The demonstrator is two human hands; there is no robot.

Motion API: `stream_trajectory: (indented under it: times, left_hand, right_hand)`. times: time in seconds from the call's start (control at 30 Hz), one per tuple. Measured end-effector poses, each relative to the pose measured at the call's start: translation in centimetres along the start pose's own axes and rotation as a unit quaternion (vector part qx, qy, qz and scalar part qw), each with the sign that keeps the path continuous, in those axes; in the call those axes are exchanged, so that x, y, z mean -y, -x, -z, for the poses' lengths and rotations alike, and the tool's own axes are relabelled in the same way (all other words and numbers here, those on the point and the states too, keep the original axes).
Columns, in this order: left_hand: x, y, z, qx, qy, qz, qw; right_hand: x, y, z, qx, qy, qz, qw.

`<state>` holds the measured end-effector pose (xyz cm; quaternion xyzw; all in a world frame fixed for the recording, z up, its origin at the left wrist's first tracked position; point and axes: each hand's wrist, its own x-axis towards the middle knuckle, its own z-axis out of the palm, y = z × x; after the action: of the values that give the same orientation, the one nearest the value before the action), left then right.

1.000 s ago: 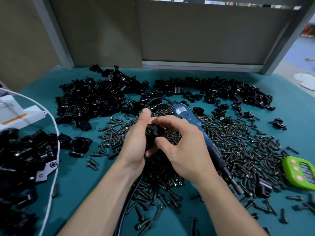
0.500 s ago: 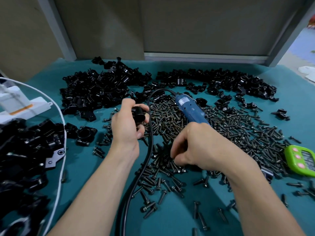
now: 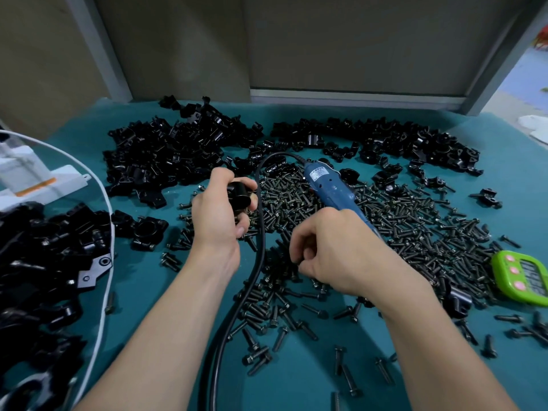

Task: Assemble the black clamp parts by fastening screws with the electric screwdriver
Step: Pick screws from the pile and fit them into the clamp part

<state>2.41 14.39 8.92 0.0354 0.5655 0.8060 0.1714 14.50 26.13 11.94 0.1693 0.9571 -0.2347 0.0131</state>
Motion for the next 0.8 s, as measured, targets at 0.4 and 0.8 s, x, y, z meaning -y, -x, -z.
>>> stream_trajectory:
  times: [0.4,0.8]
  left_hand:
    - [0.0,-0.1,-0.1,0.007,-0.012,-0.003,1.000]
    - [0.2,0.0,-0.1,0.018,-0.011,-0.011,1.000]
  right_hand:
    - [1.9,1.4,0.4,0.088,0.190,-0.056,0.976]
    - [1.1,0.5,-0.7,-0.033,0.167,-0.060,0.984]
